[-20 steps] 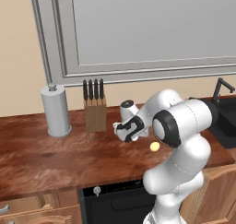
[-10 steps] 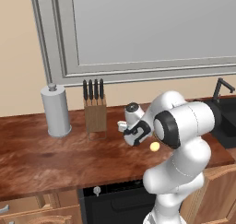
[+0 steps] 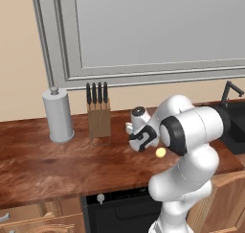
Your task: Gather the eggs and milk located in the vicinity of the sink area and place them right next to the bowl.
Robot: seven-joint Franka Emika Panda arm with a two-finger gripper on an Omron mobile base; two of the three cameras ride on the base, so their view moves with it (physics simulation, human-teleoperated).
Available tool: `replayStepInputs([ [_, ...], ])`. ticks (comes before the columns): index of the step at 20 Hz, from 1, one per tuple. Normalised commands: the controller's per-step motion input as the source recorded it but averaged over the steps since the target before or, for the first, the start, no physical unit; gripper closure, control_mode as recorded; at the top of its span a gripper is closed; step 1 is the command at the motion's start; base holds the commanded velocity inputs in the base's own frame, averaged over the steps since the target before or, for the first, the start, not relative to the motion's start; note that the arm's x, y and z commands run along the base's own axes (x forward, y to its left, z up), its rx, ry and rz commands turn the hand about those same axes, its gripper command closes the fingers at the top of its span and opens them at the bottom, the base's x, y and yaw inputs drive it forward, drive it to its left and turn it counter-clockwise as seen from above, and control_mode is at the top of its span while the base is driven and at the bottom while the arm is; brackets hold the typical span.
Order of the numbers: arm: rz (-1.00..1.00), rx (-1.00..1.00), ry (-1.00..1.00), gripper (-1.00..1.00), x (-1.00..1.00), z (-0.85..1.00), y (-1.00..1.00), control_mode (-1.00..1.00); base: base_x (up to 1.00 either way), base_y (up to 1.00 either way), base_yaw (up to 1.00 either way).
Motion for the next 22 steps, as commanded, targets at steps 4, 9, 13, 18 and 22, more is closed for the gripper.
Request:
replayStepInputs([
  [4, -0.39, 0.09, 0.00, 1.00, 0.00, 0.06, 0.00, -1.00, 0.00, 0.00, 0.00],
  [9, -0.43, 0.02, 0.00, 1.00, 0.00, 0.02, 0.00, -1.00, 0.00, 0.00, 0.00],
  [13, -0.48, 0.00, 0.00, 1.00, 0.00, 0.00, 0.00, -1.00, 0.00, 0.00, 0.00],
  [18, -0.42, 0.01, 0.00, 1.00, 0.00, 0.00, -0.16, -1.00, 0.00, 0.00, 0.00],
  [22, -0.29, 0.02, -0.03, 1.00, 0.00, 0.00, -0.29, -1.00, 0.00, 0.00, 0.00],
])
